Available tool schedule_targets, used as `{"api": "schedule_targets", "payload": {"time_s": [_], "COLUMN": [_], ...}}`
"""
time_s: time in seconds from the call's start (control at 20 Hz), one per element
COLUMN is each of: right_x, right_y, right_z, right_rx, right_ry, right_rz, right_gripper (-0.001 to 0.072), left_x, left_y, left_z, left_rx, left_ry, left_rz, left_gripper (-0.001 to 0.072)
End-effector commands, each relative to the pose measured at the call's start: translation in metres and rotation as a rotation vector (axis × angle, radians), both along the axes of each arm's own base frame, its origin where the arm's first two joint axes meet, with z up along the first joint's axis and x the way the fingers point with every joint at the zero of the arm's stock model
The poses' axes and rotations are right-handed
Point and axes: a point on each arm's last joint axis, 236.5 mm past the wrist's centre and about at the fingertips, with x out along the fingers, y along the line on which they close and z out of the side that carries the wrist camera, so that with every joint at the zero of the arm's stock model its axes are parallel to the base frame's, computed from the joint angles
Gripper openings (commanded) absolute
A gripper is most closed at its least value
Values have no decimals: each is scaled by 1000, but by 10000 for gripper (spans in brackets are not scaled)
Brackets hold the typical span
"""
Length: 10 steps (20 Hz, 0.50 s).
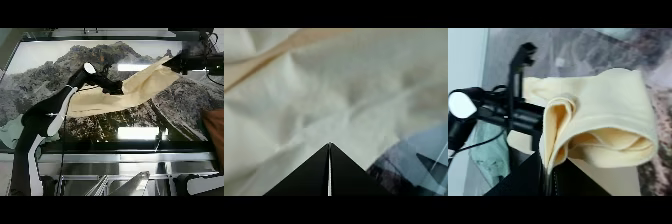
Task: Fold the shirts.
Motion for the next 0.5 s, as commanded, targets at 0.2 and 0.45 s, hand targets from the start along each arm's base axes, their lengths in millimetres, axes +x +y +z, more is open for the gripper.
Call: {"api": "schedule_targets", "payload": {"time_s": [0.2, 0.45], "right_x": [-35, -33], "right_y": [91, 134], "right_z": [39, 41], "right_rx": [56, 53], "right_ry": [-29, -63], "right_rz": [164, 169], "right_gripper": [15, 15], "left_x": [1, -26], "left_y": [-22, 72], "left_z": [-12, 126], "left_rx": [-48, -115], "left_ry": [49, 79], "left_rz": [70, -149], "left_gripper": [10, 9]}}
